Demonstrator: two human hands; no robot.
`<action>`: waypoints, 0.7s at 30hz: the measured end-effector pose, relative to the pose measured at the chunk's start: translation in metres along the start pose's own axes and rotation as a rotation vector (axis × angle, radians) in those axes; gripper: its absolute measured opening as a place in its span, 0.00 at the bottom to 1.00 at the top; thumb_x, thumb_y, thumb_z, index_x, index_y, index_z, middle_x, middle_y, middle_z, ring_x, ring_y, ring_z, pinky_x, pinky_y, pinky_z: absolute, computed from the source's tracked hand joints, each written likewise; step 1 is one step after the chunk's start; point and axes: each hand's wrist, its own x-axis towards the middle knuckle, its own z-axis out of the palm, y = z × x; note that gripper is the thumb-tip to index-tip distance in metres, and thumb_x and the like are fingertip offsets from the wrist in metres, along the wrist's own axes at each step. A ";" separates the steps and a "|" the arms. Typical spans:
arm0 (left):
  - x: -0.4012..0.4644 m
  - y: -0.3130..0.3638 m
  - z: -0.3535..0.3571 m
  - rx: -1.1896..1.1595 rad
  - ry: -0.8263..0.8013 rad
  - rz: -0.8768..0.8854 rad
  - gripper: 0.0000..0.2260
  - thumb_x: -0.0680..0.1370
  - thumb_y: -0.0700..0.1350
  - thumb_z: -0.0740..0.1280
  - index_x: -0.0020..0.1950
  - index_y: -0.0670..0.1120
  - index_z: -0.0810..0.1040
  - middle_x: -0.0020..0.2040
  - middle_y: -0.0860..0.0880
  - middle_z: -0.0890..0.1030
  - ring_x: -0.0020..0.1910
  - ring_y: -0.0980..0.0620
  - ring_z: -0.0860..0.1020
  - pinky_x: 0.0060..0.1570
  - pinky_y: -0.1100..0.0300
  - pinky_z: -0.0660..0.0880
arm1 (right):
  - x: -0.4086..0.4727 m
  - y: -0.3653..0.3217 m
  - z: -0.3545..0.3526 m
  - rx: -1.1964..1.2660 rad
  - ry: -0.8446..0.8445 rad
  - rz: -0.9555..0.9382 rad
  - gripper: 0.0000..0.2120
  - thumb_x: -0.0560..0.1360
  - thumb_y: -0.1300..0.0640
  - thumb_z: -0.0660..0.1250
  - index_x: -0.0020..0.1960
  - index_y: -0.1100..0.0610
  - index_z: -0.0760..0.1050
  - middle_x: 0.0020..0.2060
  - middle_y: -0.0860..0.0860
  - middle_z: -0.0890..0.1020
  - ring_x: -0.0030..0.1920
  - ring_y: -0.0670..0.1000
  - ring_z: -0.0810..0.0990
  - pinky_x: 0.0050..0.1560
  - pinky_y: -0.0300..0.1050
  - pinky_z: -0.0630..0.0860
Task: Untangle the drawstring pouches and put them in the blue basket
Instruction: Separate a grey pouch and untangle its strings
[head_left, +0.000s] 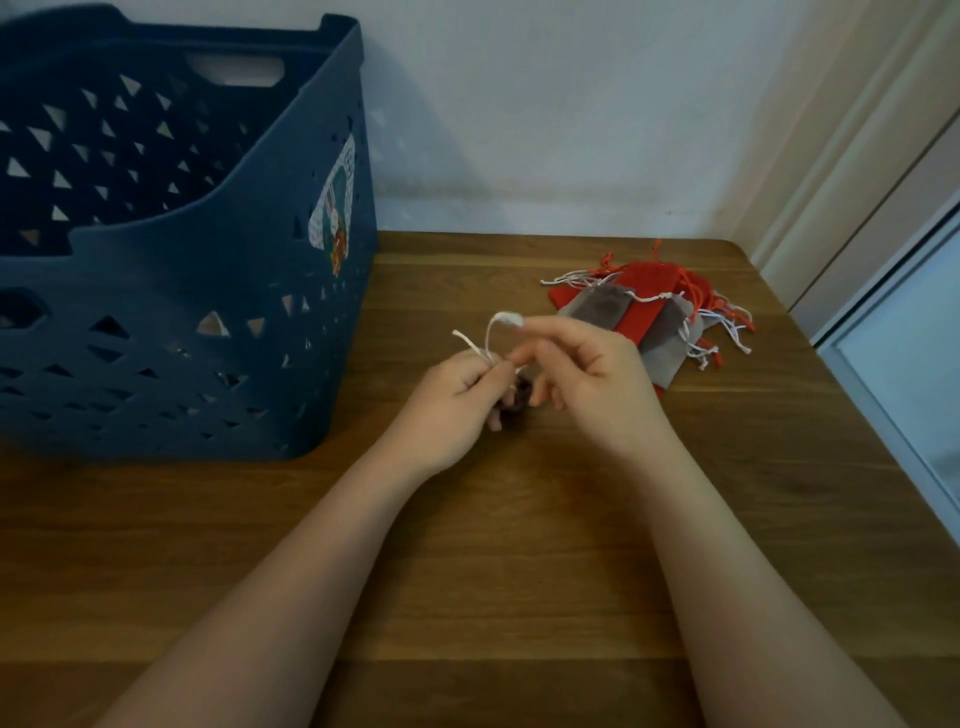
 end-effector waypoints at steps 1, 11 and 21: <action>0.000 0.001 -0.001 -0.062 0.005 -0.031 0.14 0.81 0.48 0.58 0.41 0.46 0.78 0.35 0.52 0.77 0.31 0.61 0.74 0.36 0.63 0.69 | 0.000 0.002 -0.001 -0.078 -0.048 -0.026 0.14 0.77 0.64 0.62 0.59 0.51 0.76 0.43 0.44 0.82 0.36 0.42 0.80 0.39 0.34 0.75; -0.002 0.008 -0.005 -0.175 0.013 -0.173 0.12 0.80 0.49 0.60 0.44 0.48 0.82 0.40 0.53 0.82 0.36 0.58 0.77 0.40 0.60 0.72 | 0.001 -0.004 0.000 -0.568 -0.025 -0.198 0.02 0.75 0.57 0.67 0.46 0.54 0.78 0.41 0.47 0.78 0.41 0.46 0.76 0.42 0.44 0.76; -0.004 0.008 -0.013 -0.390 0.071 -0.277 0.07 0.75 0.49 0.68 0.43 0.50 0.85 0.50 0.46 0.82 0.50 0.48 0.75 0.54 0.50 0.72 | 0.001 -0.005 -0.007 -0.404 -0.073 -0.227 0.05 0.73 0.60 0.69 0.48 0.54 0.81 0.43 0.47 0.79 0.42 0.45 0.77 0.44 0.47 0.78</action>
